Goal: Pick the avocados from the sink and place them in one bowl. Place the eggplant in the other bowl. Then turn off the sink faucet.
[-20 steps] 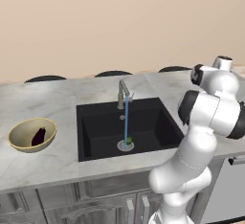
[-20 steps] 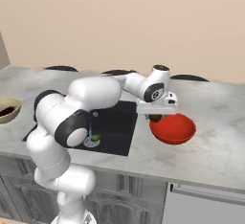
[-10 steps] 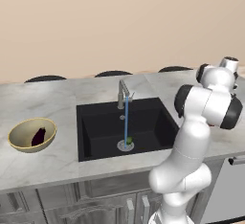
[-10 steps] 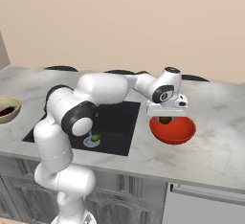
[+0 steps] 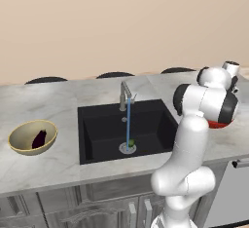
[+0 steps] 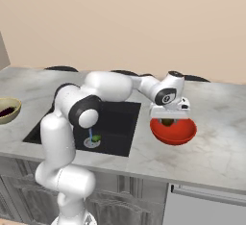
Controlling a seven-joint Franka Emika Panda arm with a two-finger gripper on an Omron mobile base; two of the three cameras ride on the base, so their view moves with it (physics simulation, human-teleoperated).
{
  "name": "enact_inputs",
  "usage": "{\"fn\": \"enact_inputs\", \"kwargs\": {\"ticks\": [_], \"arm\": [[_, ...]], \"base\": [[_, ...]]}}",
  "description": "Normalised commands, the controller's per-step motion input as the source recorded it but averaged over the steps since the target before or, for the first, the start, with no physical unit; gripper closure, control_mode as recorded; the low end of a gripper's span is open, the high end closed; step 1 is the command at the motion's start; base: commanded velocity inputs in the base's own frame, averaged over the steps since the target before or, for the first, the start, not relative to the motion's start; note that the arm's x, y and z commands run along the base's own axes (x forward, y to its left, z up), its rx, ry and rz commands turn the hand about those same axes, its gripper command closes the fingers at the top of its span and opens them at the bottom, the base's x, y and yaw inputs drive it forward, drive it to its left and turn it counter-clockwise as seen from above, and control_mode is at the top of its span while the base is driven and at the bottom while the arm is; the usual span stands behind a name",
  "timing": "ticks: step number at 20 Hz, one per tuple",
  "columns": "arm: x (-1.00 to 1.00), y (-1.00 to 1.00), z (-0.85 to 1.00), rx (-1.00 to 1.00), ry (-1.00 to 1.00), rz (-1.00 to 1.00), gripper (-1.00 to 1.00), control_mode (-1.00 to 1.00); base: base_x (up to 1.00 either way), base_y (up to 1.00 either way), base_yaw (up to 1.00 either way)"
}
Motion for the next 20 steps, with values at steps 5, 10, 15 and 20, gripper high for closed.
{"fn": "enact_inputs", "kwargs": {"ticks": [5,10,15,20], "arm": [[0.23,-0.05,-0.24,0.00,0.00,0.00,1.00,-1.00],[0.20,-0.09,-0.22,0.00,0.00,0.00,1.00,-1.00],[0.17,-0.10,-0.23,0.00,0.00,0.00,1.00,-1.00],[0.15,-0.05,-0.22,0.00,0.00,0.00,1.00,-1.00]], "base": [[0.00,0.00,0.00],[0.00,0.00,0.00],[0.00,0.00,0.00],[0.00,0.00,0.00]]}}
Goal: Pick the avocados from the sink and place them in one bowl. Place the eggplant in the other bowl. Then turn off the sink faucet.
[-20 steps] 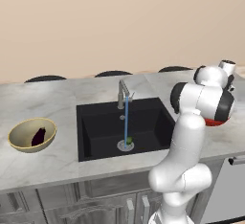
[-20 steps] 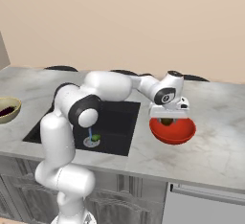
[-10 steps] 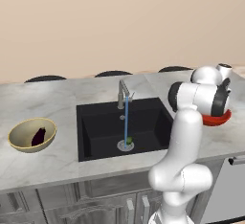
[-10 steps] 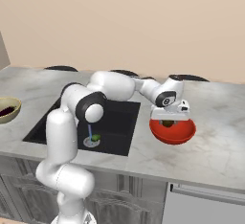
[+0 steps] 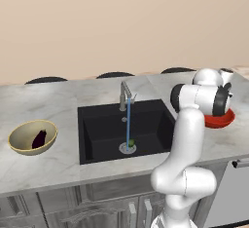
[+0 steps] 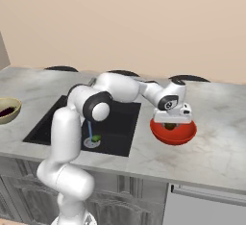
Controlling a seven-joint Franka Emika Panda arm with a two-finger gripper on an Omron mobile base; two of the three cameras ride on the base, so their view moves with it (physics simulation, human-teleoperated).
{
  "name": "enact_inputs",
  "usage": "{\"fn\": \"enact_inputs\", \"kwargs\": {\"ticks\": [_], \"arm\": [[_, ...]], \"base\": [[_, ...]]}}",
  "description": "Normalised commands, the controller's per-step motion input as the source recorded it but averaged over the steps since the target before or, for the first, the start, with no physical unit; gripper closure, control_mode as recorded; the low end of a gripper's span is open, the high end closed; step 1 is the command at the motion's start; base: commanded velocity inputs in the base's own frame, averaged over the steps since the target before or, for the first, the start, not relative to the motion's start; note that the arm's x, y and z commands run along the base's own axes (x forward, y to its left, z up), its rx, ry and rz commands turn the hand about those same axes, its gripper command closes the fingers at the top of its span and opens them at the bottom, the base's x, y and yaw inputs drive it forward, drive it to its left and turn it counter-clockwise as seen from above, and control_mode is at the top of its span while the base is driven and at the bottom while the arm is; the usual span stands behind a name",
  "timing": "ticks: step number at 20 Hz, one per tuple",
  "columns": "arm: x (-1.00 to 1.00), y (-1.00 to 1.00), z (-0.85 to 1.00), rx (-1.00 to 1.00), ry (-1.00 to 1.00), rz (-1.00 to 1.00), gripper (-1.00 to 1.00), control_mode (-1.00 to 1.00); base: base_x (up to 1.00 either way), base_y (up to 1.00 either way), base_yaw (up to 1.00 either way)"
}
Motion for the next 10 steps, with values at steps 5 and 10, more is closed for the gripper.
{"fn": "enact_inputs", "kwargs": {"ticks": [5,10], "arm": [[0.07,0.00,-0.18,0.00,0.00,0.00,1.00,-1.00],[0.00,0.00,-0.01,0.00,0.02,0.00,1.00,-1.00]], "base": [[0.00,0.00,0.00],[0.00,0.00,0.00]]}}
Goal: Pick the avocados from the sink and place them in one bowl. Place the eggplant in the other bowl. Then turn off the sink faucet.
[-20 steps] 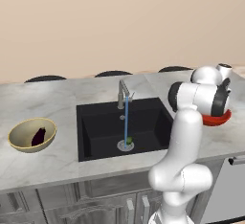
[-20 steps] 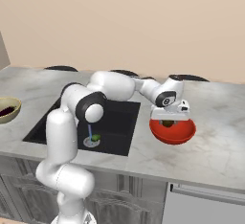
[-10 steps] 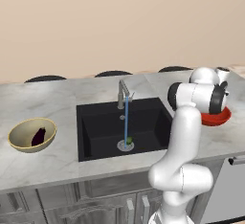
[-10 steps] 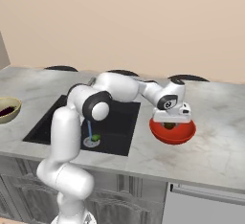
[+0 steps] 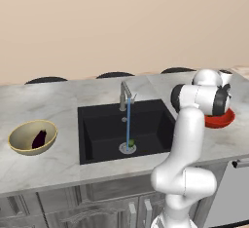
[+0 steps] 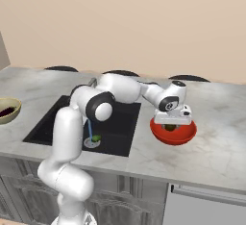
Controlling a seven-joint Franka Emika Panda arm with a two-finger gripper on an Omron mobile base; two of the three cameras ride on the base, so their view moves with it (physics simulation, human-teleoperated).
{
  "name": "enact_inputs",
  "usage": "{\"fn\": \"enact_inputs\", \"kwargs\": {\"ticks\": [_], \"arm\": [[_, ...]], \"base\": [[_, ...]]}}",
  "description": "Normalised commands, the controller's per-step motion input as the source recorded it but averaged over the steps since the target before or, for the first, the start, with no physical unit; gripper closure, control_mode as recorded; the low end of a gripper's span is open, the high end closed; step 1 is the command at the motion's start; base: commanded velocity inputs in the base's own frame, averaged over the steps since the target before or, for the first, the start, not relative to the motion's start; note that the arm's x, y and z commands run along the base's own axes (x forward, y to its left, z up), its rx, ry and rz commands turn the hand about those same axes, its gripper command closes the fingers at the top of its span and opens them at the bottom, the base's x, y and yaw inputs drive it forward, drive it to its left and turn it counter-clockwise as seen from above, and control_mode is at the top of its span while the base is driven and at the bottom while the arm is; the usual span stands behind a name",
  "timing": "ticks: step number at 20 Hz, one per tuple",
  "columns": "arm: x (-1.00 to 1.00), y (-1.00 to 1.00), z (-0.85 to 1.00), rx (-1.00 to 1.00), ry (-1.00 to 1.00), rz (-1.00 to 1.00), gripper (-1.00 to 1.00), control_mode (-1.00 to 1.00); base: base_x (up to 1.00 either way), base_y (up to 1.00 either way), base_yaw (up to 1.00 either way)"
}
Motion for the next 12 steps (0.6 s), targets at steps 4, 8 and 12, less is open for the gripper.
{"fn": "enact_inputs", "kwargs": {"ticks": [4,8,12], "arm": [[0.00,0.00,-0.03,0.00,0.00,0.00,-1.00,-1.00],[0.02,0.00,0.00,0.00,0.02,0.00,-1.00,-1.00],[0.02,0.00,0.27,0.00,0.00,0.00,-1.00,-1.00]], "base": [[0.00,0.00,0.00],[0.00,0.00,0.00],[0.00,0.00,0.00]]}}
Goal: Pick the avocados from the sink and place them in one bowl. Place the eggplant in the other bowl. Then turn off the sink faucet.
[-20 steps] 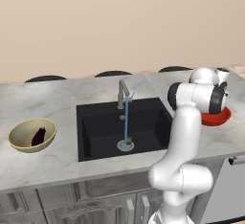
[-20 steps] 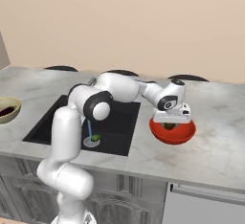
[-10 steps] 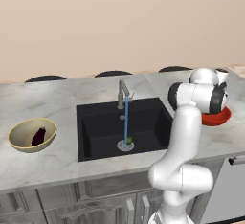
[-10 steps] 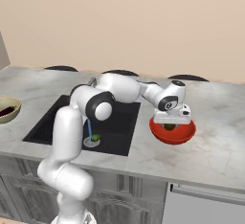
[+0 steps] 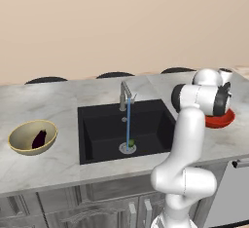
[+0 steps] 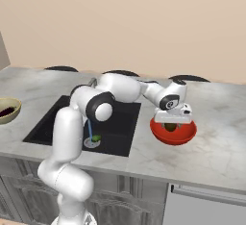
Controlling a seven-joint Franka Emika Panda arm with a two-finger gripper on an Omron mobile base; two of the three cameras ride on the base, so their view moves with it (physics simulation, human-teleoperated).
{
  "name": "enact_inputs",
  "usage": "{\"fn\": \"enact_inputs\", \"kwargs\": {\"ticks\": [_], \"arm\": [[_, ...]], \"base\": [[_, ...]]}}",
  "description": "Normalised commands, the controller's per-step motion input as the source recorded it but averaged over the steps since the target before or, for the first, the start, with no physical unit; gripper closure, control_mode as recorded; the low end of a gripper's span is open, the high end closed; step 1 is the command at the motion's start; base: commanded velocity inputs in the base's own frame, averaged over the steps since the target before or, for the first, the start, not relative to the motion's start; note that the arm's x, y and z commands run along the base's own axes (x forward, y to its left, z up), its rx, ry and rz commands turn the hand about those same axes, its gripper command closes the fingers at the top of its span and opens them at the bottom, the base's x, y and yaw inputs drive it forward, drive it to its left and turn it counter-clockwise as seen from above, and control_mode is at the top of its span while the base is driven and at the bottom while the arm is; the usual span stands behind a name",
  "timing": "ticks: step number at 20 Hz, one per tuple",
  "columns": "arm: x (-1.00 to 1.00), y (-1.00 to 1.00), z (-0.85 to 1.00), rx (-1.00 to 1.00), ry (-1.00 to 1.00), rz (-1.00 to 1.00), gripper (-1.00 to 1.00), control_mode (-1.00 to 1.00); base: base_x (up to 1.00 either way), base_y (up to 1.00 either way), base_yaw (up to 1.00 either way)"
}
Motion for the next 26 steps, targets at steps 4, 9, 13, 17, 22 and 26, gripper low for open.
{"fn": "enact_inputs", "kwargs": {"ticks": [4,9,13,17,22,26], "arm": [[0.00,0.01,0.51,-0.03,0.00,0.00,-1.00,-1.00],[0.00,0.10,0.39,-0.02,-0.01,0.00,-1.00,-1.00],[-0.01,0.36,0.28,-0.02,-0.04,0.00,-1.00,-1.00],[-0.08,0.42,0.11,0.00,-0.03,0.00,-1.00,-1.00],[-0.01,0.55,0.00,0.00,0.00,0.00,-1.00,-1.00],[-0.11,0.72,0.00,0.00,0.00,0.00,-1.00,-1.00]], "base": [[0.00,0.00,0.00],[0.00,0.00,0.00],[0.00,0.00,0.00],[0.00,0.00,0.00],[0.00,0.00,0.00],[0.00,0.00,0.00]]}}
